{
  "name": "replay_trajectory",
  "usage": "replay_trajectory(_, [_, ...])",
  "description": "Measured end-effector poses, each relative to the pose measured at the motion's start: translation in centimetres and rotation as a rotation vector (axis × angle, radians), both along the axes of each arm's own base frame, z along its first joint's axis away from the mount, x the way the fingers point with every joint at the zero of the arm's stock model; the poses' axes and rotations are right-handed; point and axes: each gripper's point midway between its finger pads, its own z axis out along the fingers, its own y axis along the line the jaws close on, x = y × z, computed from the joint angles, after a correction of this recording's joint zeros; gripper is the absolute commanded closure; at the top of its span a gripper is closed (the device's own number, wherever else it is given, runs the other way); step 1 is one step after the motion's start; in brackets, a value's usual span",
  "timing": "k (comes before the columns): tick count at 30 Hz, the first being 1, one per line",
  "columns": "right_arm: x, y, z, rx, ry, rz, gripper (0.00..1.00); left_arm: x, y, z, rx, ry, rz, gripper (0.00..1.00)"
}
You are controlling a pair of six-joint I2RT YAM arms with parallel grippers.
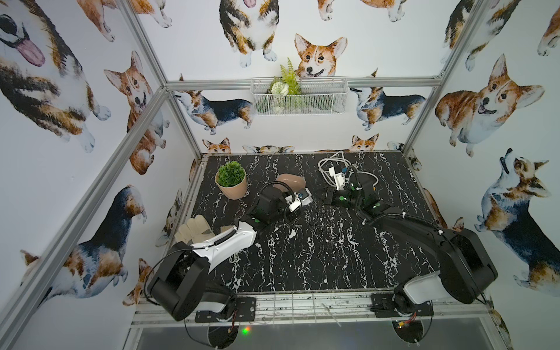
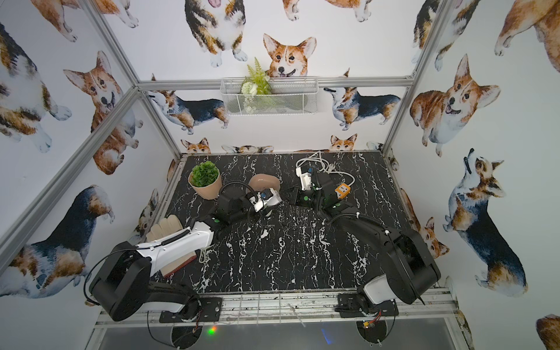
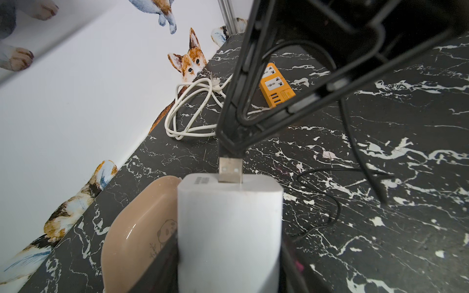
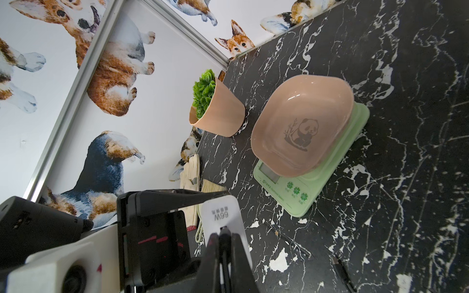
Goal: Charge the electronic scale
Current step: Insert the charging cable into the plug.
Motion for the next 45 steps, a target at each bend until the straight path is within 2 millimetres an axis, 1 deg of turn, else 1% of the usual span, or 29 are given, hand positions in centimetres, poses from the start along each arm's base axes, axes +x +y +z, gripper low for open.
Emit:
replay_trajectory(11, [-0.2, -0.1, -0.4, -0.032, 0.01, 0.008, 1.0, -0.1, 0.0, -0.2, 0.015, 0.0, -0.007, 0.81])
replay_trajectory(24, [0.0, 0.7, -1.0, -0.049, 0.036, 0.051, 1.0, -0.4, 0.4, -0.7, 0.03, 0.027, -0.009, 0.8])
replay_trajectory(29, [-0.2, 0.7, -0.6, -0.04, 0.028, 0.058, 1.0, -0.7, 0.4, -0.6, 0.002, 0.058, -0.015, 0.81])
replay_trajectory(39, [-1.4, 1.1, 1.3, -0.001, -0.017, 0.113, 1.0, -1.5, 1.3, 1.3, -0.159, 0.065, -0.06, 0.8])
replay_trajectory(41, [-1.6, 1.2, 1.5, 0.005, -0.019, 0.124, 1.0, -1.7, 1.2, 1.7, -0.183, 0.055, -0.07, 0.8])
replay_trajectory(45, [-1.8, 1.2, 1.8, 0.012, -0.022, 0.134, 1.0, -1.8, 1.2, 2.0, -0.212, 0.046, -0.078, 0.8])
